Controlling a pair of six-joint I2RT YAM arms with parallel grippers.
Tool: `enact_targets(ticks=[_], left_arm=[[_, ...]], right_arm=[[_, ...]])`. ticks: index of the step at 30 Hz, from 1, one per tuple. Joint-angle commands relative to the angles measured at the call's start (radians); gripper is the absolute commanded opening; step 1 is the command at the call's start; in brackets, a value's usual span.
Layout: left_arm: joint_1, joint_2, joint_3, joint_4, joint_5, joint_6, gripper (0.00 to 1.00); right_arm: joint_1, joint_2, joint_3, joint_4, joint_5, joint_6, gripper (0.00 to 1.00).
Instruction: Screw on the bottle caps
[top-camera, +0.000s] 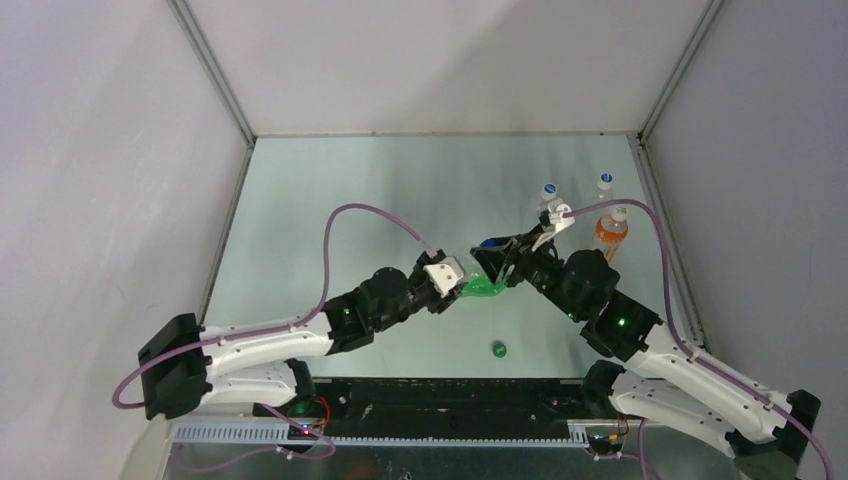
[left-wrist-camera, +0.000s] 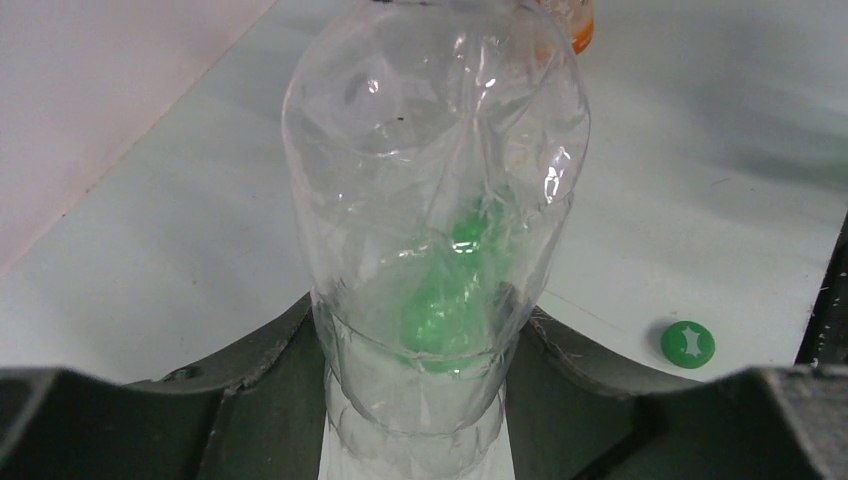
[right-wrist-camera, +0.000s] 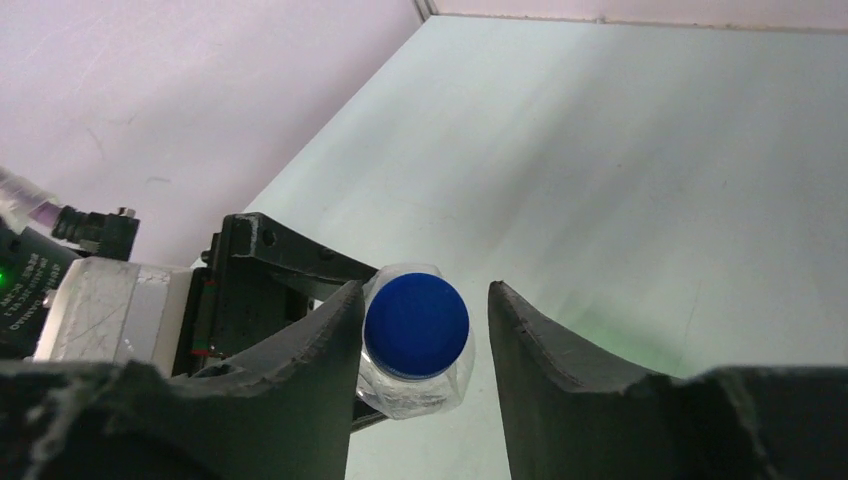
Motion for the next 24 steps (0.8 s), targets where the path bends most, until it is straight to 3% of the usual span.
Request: enact_targets(ticks=[1,8,12,13,15,20,22,24], left_arm=[[0.009,-0.010,0.044,0.080,0.045,-0.061,0.07],[0.012,0.021,0.073,0.110,0.055,-0.090,0.10],[0.018,0.022,0.074,0.124,0.055,-0.115,0.19],[0.019,0.022,0.072,0.127,0.051,-0.126,0.25],[0.021,0.017,0.069,0.124,0.042,-0.146,0.35],[0.023,-0.017,0.062,0.064,0.037,-0.203,0.64],[0.023,-0.035,0.059,0.021,0.035,-0.244,0.84],[0.023,-0.056,0.058,-0.026,0.028,-0.268,0.97]], right_arm=[[0.006,-0.016,-0.016,0.079,0.036,0.018,0.47],[0.016,0.002,-0.027,0.104,-0.024,0.047,0.35],[0.016,-0.001,-0.027,0.101,-0.042,0.055,0.16],[0.016,-0.003,-0.027,0.099,-0.039,0.051,0.07],[0.015,-0.018,-0.027,0.093,-0.028,0.031,0.00],[-0.033,-0.068,0.016,-0.012,-0.013,-0.028,0.00],[-0.056,-0.074,0.051,-0.082,-0.011,-0.061,0.00],[-0.082,-0.079,0.086,-0.138,-0.009,-0.085,0.00]])
